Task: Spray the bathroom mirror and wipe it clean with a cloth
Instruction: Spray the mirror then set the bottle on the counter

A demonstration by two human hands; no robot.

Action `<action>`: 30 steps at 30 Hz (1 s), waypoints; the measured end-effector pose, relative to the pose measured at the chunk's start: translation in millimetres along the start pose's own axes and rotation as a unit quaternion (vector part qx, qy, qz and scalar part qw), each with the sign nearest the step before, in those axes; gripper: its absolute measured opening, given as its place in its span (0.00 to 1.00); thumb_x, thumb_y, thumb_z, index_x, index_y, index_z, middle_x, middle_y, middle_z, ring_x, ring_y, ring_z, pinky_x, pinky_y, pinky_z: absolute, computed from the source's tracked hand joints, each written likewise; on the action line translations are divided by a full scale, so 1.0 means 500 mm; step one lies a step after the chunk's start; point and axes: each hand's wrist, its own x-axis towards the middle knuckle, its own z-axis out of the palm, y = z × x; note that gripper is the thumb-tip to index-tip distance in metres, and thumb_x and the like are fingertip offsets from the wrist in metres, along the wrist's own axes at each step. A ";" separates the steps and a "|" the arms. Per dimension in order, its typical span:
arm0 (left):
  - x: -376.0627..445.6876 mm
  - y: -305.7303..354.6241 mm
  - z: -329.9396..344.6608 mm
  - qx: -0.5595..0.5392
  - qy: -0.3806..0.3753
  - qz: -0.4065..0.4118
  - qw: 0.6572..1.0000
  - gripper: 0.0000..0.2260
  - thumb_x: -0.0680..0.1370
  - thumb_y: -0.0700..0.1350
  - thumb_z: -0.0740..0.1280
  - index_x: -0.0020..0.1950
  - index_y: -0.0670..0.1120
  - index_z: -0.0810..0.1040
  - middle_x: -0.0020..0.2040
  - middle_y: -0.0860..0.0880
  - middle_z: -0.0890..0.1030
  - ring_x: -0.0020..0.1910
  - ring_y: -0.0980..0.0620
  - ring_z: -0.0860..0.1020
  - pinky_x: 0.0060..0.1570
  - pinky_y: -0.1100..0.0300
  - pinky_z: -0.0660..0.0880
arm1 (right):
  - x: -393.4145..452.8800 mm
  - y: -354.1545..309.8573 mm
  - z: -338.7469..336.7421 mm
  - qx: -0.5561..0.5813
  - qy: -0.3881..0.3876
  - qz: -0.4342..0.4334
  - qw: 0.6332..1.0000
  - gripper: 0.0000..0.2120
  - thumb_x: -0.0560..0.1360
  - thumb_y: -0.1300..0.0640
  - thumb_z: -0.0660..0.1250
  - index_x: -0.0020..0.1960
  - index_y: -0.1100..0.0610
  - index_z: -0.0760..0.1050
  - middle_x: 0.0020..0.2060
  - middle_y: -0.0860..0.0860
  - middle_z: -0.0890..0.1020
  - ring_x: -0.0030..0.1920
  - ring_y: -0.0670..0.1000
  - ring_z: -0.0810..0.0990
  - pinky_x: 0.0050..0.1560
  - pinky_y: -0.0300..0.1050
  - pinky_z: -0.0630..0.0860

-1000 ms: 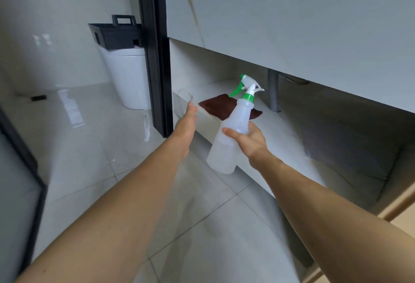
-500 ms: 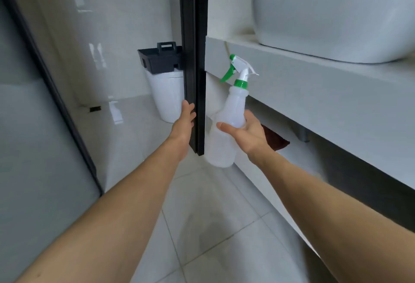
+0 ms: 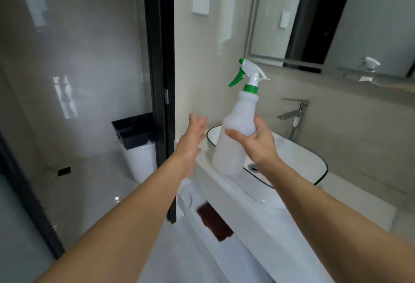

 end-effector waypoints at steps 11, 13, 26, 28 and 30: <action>0.139 0.424 0.198 -0.033 -0.156 0.053 0.986 0.31 0.80 0.69 0.40 0.78 0.59 0.64 0.77 0.54 0.68 0.75 0.50 0.67 0.77 0.40 0.56 | 0.188 -0.383 -0.171 -0.062 0.124 -0.064 0.988 0.24 0.66 0.49 0.80 0.58 0.50 0.75 0.48 0.45 0.83 0.51 0.49 0.83 0.51 0.47 0.79; 0.158 0.459 0.230 -0.042 -0.181 0.060 0.981 0.32 0.80 0.70 0.40 0.78 0.59 0.64 0.77 0.54 0.69 0.74 0.50 0.68 0.76 0.41 0.57 | 0.202 -0.413 -0.201 -0.073 0.148 -0.072 0.984 0.23 0.66 0.49 0.80 0.57 0.49 0.75 0.48 0.45 0.84 0.51 0.49 0.83 0.51 0.47 0.79; 0.334 0.559 0.381 -0.072 -0.257 0.083 0.960 0.30 0.82 0.66 0.41 0.79 0.56 0.63 0.78 0.51 0.67 0.76 0.47 0.66 0.77 0.44 0.56 | 0.287 -0.423 -0.345 -0.088 0.236 -0.049 0.966 0.25 0.67 0.50 0.79 0.60 0.49 0.73 0.52 0.44 0.82 0.53 0.48 0.82 0.58 0.56 0.79; 0.364 0.592 0.396 -0.071 -0.262 0.101 0.957 0.29 0.83 0.65 0.43 0.79 0.55 0.65 0.76 0.51 0.70 0.74 0.48 0.69 0.76 0.46 0.59 | 0.303 -0.423 -0.349 -0.099 0.244 -0.050 0.963 0.24 0.69 0.51 0.78 0.60 0.50 0.73 0.51 0.44 0.81 0.53 0.48 0.81 0.58 0.57 0.79; 0.391 0.623 0.414 -0.065 -0.267 0.116 0.955 0.28 0.84 0.64 0.46 0.77 0.53 0.68 0.73 0.50 0.73 0.71 0.48 0.72 0.73 0.48 0.63 | 0.318 -0.424 -0.348 -0.112 0.243 -0.046 0.962 0.24 0.69 0.51 0.78 0.60 0.49 0.72 0.51 0.43 0.81 0.53 0.48 0.81 0.58 0.58 0.79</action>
